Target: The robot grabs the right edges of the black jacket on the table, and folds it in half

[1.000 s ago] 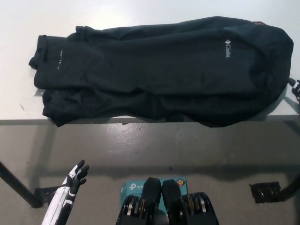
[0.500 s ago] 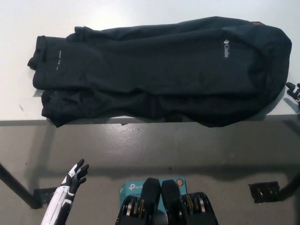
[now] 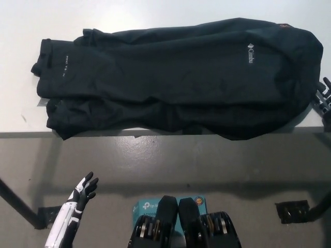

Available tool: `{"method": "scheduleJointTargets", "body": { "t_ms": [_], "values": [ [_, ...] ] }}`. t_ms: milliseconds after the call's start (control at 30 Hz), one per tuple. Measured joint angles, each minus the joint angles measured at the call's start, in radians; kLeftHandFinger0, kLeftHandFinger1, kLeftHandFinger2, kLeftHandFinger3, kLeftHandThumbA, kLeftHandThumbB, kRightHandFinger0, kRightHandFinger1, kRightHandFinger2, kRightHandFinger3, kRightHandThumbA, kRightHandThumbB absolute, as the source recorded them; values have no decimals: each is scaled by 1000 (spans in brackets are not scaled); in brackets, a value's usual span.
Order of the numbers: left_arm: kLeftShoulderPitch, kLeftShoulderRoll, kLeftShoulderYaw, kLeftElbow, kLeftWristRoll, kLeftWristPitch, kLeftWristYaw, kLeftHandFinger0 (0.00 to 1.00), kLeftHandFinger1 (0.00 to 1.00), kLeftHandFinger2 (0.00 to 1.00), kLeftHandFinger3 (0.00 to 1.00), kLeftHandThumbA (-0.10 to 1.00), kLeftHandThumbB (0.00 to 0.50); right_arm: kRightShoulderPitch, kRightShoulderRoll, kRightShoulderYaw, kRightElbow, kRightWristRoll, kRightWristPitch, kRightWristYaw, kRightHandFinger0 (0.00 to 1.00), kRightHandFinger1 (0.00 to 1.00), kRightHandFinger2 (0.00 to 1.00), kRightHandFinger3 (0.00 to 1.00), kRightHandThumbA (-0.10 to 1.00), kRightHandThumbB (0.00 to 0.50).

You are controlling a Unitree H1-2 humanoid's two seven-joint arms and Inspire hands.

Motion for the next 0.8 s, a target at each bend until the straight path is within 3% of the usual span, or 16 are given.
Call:
{"method": "scheduleJointTargets", "body": {
  "t_ms": [200, 567, 800],
  "values": [
    [-3, 0, 0, 0, 3, 0, 0, 1000, 1000, 1000, 1000, 1000, 135, -6, 8, -10, -6, 36, 31, 21, 1000, 1000, 1000, 1000, 1000, 340],
    [-17, 2, 0, -2, -4, 0, -1, 1000, 1000, 1000, 1000, 1000, 151, -27, 11, -1, 94, 44, 39, 49, 1000, 1000, 1000, 1000, 1000, 298],
    [-18, 4, 0, -2, -13, 0, -2, 1000, 1000, 1000, 1000, 1000, 159, -57, 12, 20, 167, 38, 2, 72, 1000, 1000, 1000, 1000, 1000, 336]
  ]
}}
